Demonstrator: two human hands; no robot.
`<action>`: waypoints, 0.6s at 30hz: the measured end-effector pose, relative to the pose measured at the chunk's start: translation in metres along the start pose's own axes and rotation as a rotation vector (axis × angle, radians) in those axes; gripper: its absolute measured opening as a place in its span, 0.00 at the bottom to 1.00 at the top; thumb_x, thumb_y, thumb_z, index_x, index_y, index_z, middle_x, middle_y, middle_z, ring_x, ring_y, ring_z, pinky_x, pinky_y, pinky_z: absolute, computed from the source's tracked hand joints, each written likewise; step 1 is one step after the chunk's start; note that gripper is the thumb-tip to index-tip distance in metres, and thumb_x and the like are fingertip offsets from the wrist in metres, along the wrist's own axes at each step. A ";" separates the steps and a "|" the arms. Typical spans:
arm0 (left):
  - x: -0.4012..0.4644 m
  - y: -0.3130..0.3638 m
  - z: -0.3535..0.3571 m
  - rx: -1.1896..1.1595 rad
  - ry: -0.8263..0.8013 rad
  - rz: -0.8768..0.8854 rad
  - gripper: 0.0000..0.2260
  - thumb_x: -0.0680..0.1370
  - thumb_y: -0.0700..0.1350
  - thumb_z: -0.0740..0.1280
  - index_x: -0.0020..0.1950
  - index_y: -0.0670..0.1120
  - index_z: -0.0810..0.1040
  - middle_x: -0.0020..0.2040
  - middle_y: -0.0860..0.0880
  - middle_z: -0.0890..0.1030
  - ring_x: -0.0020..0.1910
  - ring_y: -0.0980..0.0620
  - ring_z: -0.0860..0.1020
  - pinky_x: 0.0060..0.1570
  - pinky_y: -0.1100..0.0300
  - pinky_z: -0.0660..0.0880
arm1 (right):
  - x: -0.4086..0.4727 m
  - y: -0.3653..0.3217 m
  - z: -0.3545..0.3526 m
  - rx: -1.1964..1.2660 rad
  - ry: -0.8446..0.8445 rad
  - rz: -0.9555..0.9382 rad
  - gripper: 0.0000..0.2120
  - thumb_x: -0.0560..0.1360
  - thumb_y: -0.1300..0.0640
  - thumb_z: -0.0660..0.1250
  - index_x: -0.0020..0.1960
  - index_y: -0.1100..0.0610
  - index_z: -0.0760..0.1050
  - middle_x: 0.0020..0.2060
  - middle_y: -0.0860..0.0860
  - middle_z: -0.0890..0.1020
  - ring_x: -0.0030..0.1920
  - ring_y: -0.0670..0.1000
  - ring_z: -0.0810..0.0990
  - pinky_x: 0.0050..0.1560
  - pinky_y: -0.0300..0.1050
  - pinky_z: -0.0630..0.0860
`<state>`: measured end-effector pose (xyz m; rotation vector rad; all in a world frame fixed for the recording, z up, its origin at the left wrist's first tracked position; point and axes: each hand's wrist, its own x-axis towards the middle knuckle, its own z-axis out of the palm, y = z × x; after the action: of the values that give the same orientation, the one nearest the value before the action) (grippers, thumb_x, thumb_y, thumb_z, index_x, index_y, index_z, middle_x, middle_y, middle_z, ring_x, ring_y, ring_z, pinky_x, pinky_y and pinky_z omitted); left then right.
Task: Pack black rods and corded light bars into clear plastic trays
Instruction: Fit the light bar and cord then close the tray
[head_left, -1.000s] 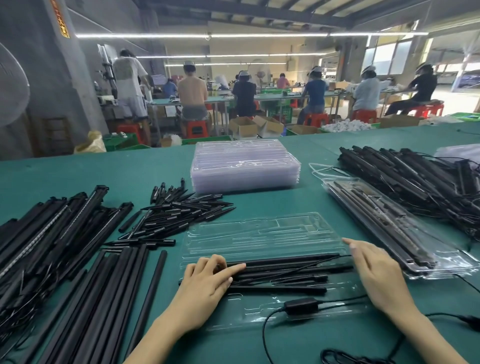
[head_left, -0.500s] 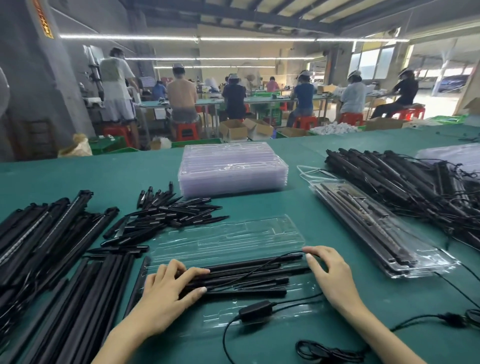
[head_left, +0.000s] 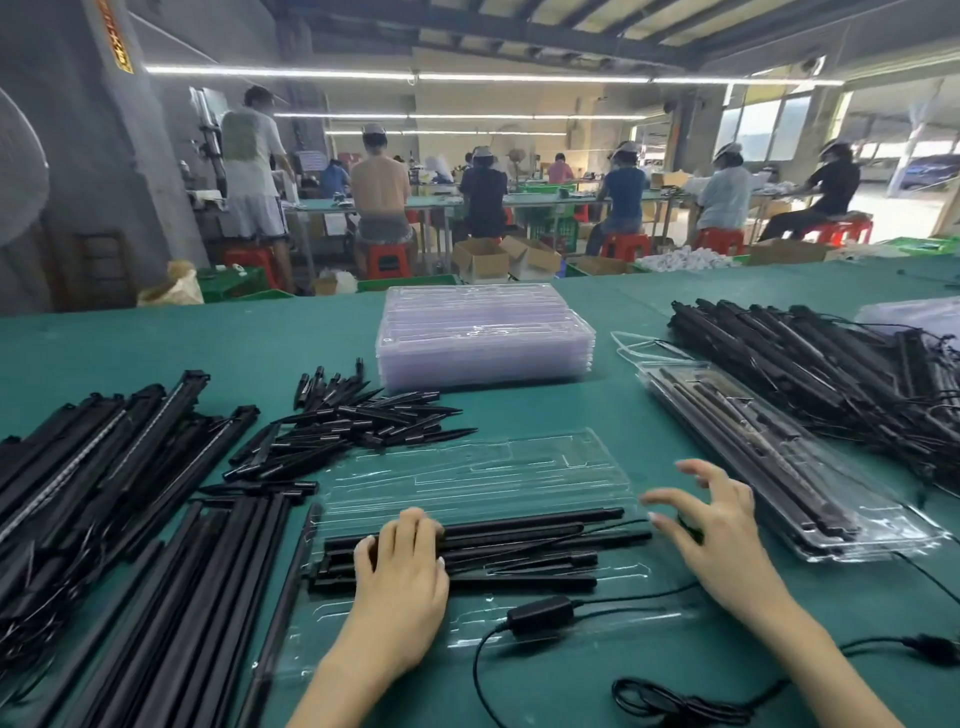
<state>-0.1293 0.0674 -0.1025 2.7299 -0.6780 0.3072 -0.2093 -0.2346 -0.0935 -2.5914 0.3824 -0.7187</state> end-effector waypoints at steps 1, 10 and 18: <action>-0.001 0.005 -0.003 -0.028 0.034 0.010 0.15 0.81 0.47 0.49 0.68 0.55 0.54 0.65 0.57 0.54 0.66 0.58 0.56 0.63 0.60 0.50 | 0.000 0.003 -0.001 0.042 -0.014 0.043 0.11 0.75 0.56 0.69 0.56 0.48 0.81 0.63 0.53 0.68 0.62 0.56 0.65 0.61 0.55 0.66; -0.025 0.078 -0.018 -0.007 -0.157 0.293 0.15 0.79 0.60 0.55 0.63 0.57 0.66 0.58 0.57 0.67 0.61 0.55 0.63 0.57 0.56 0.53 | -0.004 0.007 -0.021 0.082 -0.080 0.166 0.15 0.72 0.61 0.73 0.58 0.52 0.79 0.42 0.48 0.76 0.41 0.46 0.76 0.47 0.40 0.69; -0.032 0.061 -0.033 -0.181 -0.286 0.260 0.14 0.78 0.61 0.58 0.60 0.58 0.69 0.53 0.61 0.71 0.54 0.58 0.70 0.57 0.65 0.62 | -0.011 -0.004 -0.027 0.125 0.014 0.194 0.15 0.69 0.61 0.74 0.51 0.46 0.76 0.29 0.47 0.78 0.32 0.42 0.76 0.37 0.37 0.71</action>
<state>-0.1906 0.0414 -0.0655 2.5353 -1.0843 -0.0886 -0.2325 -0.2357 -0.0750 -2.3938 0.5660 -0.6701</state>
